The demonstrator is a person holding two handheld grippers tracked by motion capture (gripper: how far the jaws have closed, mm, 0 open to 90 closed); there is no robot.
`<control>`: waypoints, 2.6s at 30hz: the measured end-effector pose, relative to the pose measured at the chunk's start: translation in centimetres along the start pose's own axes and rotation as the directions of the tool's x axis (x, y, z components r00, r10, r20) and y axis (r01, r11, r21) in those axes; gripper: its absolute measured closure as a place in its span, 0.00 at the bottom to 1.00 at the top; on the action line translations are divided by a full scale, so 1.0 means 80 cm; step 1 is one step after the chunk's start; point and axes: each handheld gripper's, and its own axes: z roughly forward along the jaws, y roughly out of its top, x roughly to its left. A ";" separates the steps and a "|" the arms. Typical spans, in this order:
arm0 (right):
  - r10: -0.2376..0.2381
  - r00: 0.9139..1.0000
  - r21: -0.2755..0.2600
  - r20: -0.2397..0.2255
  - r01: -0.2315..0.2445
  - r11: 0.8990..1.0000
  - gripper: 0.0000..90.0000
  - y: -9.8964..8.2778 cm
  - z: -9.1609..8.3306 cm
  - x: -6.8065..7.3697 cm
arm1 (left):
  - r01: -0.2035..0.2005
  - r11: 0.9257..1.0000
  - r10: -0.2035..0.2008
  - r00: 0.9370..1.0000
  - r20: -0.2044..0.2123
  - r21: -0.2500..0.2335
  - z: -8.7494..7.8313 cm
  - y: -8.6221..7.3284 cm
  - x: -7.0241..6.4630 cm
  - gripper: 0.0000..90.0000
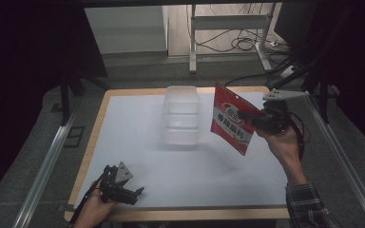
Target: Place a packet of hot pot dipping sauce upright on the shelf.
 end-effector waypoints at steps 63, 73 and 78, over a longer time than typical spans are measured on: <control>-0.105 0.981 -0.018 -0.164 0.103 0.994 0.97 0.120 0.219 -0.015 | 0.169 0.969 -0.157 0.984 0.079 -0.181 -0.018 -0.013 0.023 0.00; -0.126 0.973 -0.052 -0.192 0.119 0.992 0.97 0.130 0.249 -0.013 | 0.145 0.971 -0.133 0.988 0.074 -0.191 -0.018 -0.012 0.020 0.00; -0.169 0.967 -0.061 -0.192 0.160 0.985 0.97 0.130 0.260 -0.011 | 0.143 0.971 -0.130 0.989 0.076 -0.193 -0.018 -0.012 0.020 0.00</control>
